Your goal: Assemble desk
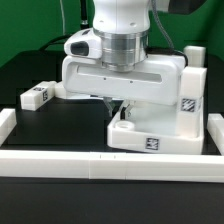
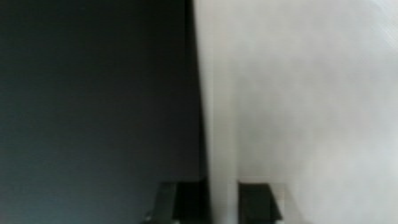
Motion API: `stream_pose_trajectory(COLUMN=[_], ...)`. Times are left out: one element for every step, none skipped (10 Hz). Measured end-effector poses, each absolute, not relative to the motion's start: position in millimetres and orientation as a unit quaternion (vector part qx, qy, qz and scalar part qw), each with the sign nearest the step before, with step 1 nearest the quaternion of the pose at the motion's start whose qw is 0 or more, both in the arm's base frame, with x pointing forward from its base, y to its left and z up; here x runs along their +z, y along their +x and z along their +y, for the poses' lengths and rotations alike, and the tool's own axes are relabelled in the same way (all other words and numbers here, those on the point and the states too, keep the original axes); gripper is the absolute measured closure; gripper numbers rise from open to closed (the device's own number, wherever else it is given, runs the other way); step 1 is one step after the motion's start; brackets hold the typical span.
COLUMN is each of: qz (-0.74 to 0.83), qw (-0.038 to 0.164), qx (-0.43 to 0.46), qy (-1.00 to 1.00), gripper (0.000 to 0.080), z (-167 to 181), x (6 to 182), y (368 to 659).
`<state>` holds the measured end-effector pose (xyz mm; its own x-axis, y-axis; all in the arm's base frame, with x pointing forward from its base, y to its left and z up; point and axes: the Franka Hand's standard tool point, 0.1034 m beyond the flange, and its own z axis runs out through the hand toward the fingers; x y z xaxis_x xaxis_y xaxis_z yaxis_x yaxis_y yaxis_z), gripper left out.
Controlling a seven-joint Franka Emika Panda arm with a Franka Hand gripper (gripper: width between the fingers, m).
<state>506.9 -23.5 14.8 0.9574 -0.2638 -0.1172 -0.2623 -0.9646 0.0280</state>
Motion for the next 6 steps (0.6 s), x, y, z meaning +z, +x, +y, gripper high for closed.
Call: stream_pose_trajectory(qz=[-0.133, -0.133, -0.133, -0.133, -0.133, -0.133], qw=[0.006, 0.006, 0.006, 0.006, 0.006, 0.006], qx=[-0.06, -0.06, -0.06, -0.06, -0.06, -0.06], qy=[0.989, 0.989, 0.989, 0.989, 0.989, 0.989], gripper=[0.0738, 0.0738, 0.0738, 0.0738, 0.0738, 0.0738], z=[-23.5, -23.5, -23.5, -23.5, -23.5, -23.5], x=[14.8, 14.8, 14.8, 14.8, 14.8, 14.8], y=[506.9, 506.9, 506.8, 506.8, 506.8, 506.8])
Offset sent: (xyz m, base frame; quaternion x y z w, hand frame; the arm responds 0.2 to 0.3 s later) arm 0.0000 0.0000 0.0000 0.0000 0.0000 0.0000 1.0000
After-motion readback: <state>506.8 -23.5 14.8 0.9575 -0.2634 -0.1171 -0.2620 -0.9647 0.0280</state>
